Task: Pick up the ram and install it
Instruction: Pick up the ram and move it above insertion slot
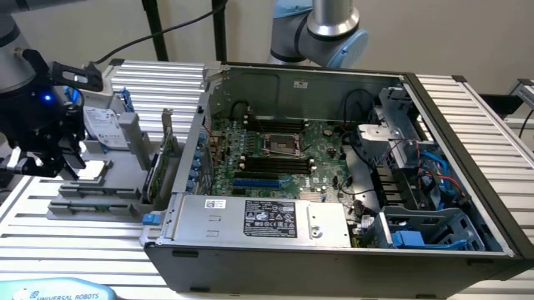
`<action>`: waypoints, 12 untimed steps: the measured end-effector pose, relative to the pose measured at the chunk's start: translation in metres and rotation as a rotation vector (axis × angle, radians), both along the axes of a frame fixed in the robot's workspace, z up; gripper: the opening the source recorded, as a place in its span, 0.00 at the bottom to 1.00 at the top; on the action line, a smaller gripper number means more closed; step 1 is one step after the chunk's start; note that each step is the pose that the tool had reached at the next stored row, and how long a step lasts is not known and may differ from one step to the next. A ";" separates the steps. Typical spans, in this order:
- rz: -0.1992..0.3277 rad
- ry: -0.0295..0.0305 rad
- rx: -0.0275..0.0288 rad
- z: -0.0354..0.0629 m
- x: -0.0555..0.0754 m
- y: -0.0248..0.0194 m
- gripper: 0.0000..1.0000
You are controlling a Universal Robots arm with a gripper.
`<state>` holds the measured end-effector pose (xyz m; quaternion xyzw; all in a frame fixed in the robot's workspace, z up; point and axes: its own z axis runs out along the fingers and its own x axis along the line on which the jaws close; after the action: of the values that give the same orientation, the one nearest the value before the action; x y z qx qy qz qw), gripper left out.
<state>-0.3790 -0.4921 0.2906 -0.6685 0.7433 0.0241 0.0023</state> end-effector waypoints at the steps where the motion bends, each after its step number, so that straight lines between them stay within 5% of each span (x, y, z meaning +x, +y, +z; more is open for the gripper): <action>1: 0.000 0.0000 0.0000 -0.0017 0.000 -0.0001 0.31; 12: 0.000 -0.0001 0.0000 -0.0218 0.003 -0.0028 0.31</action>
<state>-0.3763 -0.4948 0.2688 -0.6686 0.7432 0.0241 0.0023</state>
